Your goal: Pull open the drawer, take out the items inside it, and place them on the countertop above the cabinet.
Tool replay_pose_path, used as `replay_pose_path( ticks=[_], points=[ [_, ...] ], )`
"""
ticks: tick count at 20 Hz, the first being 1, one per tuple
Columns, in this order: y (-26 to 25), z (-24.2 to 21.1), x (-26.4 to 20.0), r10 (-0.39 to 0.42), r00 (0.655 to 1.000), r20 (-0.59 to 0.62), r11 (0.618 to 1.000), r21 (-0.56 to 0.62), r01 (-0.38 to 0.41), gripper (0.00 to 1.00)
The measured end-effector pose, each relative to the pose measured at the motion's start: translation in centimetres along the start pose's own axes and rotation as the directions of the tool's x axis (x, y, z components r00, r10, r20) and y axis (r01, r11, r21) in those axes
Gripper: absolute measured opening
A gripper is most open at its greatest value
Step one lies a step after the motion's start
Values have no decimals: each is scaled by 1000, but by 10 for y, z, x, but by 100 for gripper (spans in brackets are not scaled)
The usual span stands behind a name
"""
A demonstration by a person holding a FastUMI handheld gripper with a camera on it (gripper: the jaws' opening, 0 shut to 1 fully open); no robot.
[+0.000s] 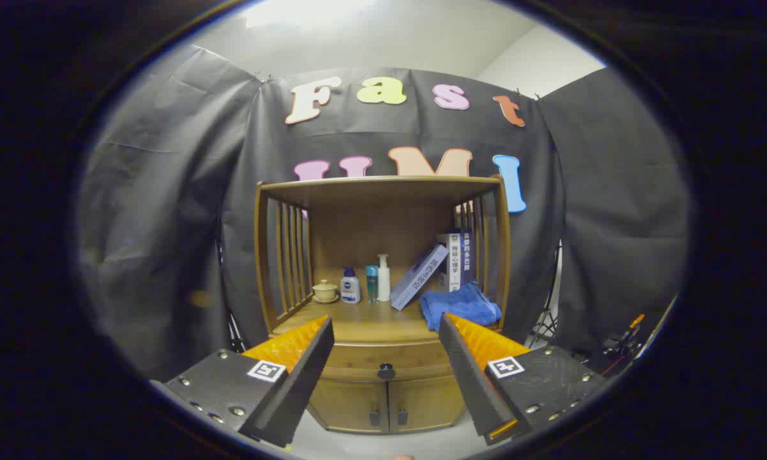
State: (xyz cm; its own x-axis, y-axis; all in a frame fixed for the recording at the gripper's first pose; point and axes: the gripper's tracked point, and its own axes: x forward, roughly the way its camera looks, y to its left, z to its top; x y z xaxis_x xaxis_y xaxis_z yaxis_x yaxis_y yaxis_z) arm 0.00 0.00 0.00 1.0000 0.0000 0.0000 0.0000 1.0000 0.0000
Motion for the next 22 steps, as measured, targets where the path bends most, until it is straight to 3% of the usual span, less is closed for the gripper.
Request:
replay_pose_path(
  ticks=[4,22],
  points=[
    [-8,-3,-2,-29,999,-32,997,70,31,99],
    [-33,-31,19,-69,997,-42,997,32,70,100]
  ],
)
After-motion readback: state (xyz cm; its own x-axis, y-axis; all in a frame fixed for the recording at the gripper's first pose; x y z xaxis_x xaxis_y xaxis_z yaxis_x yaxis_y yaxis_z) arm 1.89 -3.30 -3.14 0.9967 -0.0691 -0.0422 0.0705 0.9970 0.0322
